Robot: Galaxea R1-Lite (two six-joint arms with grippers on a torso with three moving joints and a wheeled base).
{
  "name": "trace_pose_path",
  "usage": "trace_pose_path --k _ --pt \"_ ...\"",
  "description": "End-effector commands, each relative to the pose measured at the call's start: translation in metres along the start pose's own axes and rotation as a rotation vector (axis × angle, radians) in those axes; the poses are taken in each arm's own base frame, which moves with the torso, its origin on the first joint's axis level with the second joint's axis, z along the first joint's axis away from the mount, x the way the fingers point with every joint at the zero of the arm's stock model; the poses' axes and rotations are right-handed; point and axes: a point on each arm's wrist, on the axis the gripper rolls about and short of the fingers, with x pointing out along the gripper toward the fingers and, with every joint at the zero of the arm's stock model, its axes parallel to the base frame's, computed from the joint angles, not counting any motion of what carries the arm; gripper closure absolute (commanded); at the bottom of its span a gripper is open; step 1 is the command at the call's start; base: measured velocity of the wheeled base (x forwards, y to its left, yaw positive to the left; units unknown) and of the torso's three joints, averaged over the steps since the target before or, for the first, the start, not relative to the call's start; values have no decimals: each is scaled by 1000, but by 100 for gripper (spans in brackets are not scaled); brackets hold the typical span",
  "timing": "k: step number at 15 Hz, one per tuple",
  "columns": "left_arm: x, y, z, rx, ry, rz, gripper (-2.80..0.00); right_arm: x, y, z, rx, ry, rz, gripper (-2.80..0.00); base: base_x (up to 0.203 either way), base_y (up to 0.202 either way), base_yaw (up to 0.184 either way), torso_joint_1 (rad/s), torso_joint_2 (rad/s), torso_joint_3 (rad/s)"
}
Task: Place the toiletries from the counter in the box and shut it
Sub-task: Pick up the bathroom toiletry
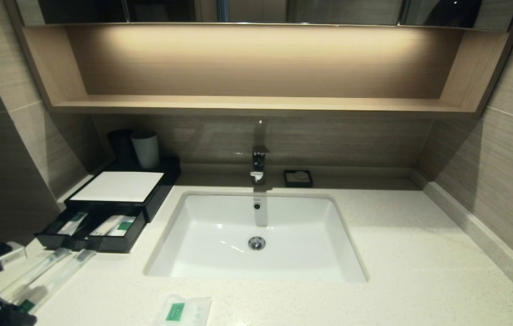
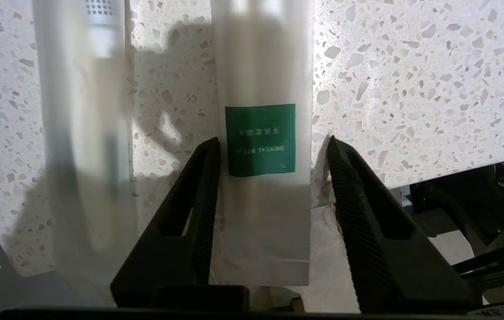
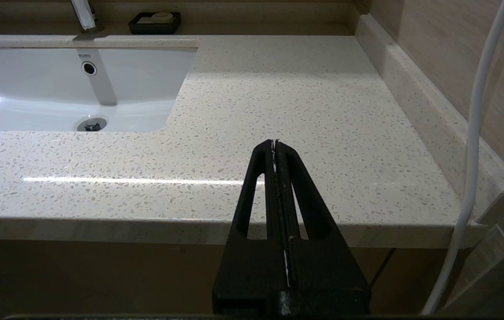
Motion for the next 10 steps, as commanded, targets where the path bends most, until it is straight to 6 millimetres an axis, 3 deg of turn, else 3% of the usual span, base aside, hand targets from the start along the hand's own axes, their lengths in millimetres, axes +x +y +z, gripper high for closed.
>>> trace_pose_path --k 1,6,10 --pt "-2 -1 0 6 -3 2 0 0 0 0 0 1 0 0 0 0 0 0 0 0" --pt "-5 -6 -1 7 -5 4 0 0 0 0 0 0 0 0 0 0 0 0 0 0" --pt "-21 -14 -1 17 -32 44 0 0 0 0 0 1 0 0 0 0 0 0 0 0"
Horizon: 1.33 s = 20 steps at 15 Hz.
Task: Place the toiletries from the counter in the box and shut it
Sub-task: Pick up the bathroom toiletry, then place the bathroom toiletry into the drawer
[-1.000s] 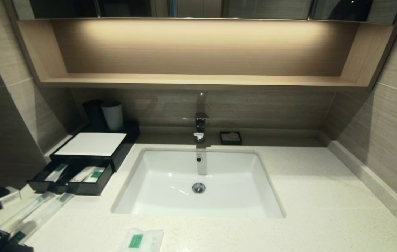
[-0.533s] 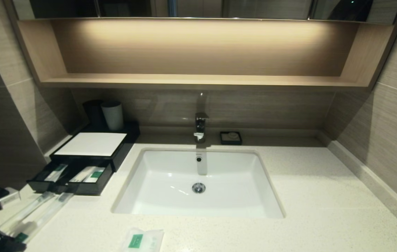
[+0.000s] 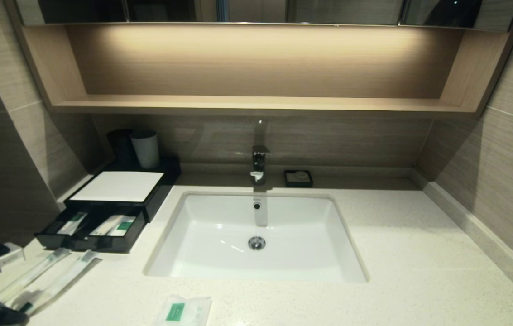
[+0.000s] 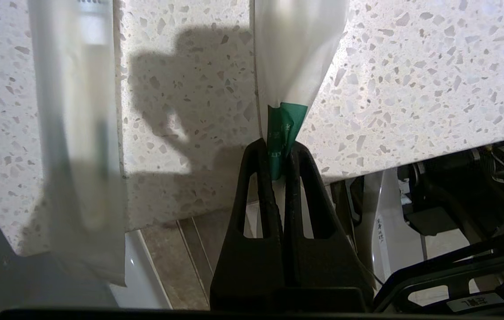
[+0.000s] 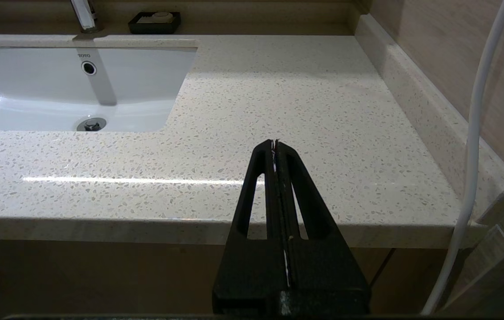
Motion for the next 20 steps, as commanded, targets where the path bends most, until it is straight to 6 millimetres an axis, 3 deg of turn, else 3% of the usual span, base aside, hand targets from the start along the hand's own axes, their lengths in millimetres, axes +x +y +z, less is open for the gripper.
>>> trace_pose_path --k 1,7,13,20 --pt "-16 -8 0 7 -26 37 0 0 0 0 0 1 0 0 0 0 0 0 0 0" --pt "-55 -18 1 -125 -14 34 0 0 0 0 0 1 0 0 0 0 0 0 0 0" --pt "-110 -34 13 -301 -21 34 0 0 0 0 0 1 0 0 0 0 0 0 0 0" --pt "-153 -13 49 -419 -4 33 0 0 0 0 0 1 0 0 0 0 0 0 0 0"
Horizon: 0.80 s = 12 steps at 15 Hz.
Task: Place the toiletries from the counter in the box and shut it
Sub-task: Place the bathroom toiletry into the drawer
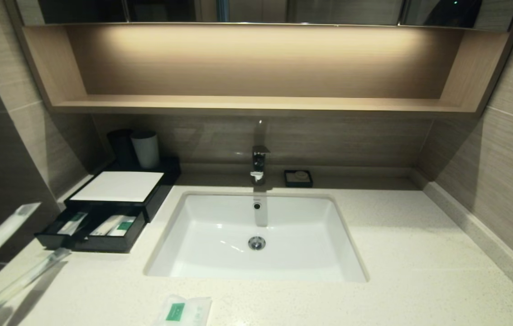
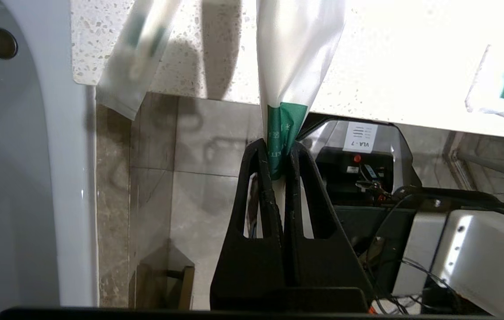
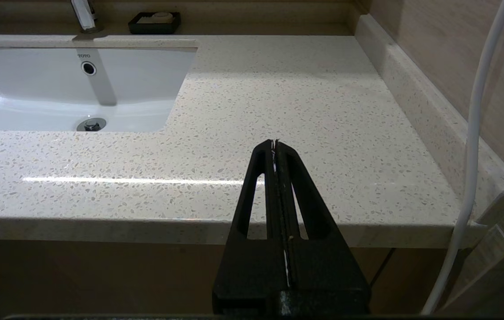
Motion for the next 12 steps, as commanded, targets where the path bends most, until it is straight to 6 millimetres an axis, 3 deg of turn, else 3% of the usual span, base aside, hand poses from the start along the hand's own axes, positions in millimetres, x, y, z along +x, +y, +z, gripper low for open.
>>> trace_pose_path --k 1,4,6,9,12 --pt "-9 6 22 -22 35 -28 0 0 0 0 0 0 0 0 0 0 0 0 0 0" --pt "-12 6 52 -92 119 -81 0 0 0 0 0 0 0 0 0 0 0 0 0 0" --pt "-6 -6 68 -151 202 -92 0 0 0 0 0 1 0 0 0 0 0 0 0 0" --pt "5 -17 78 -172 272 7 0 0 0 0 0 1 0 0 0 0 0 0 0 0" --pt "12 -14 84 -168 264 33 0 0 0 0 0 1 0 0 0 0 0 0 0 0"
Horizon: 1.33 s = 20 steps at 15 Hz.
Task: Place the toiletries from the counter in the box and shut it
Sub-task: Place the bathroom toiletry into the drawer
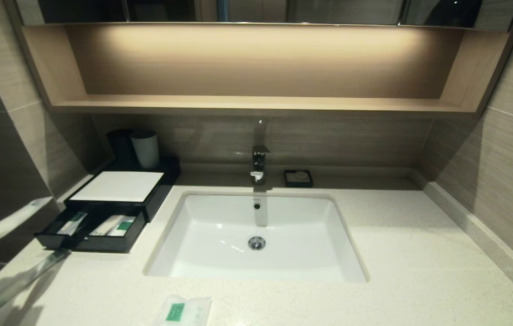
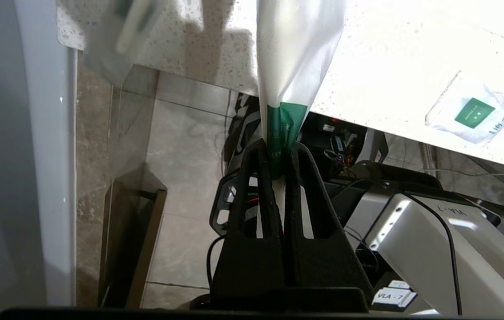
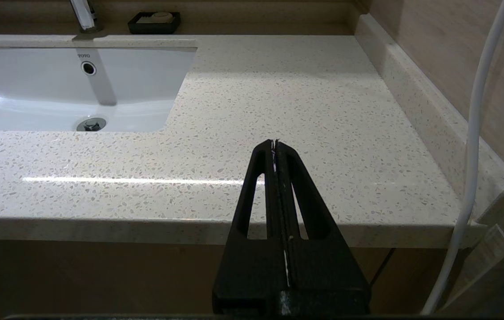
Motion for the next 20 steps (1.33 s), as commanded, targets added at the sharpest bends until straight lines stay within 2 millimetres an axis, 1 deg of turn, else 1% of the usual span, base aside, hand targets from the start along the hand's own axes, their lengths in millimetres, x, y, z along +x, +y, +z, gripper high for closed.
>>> trace_pose_path --k 1,7,10,15,20 --pt "9 3 10 0 26 8 0 0 0 0 0 0 0 0 0 0 0 0 0 0" --pt "28 13 37 49 72 0 0 0 0 0 0 1 0 0 0 0 0 0 0 0" --pt "38 16 43 91 97 -9 0 0 0 0 0 1 0 0 0 0 0 0 0 0" --pt "54 22 55 91 120 -1 0 0 0 0 0 0 0 0 0 0 0 0 0 0" --pt "65 25 65 98 109 10 0 0 0 0 0 1 0 0 0 0 0 0 0 0"
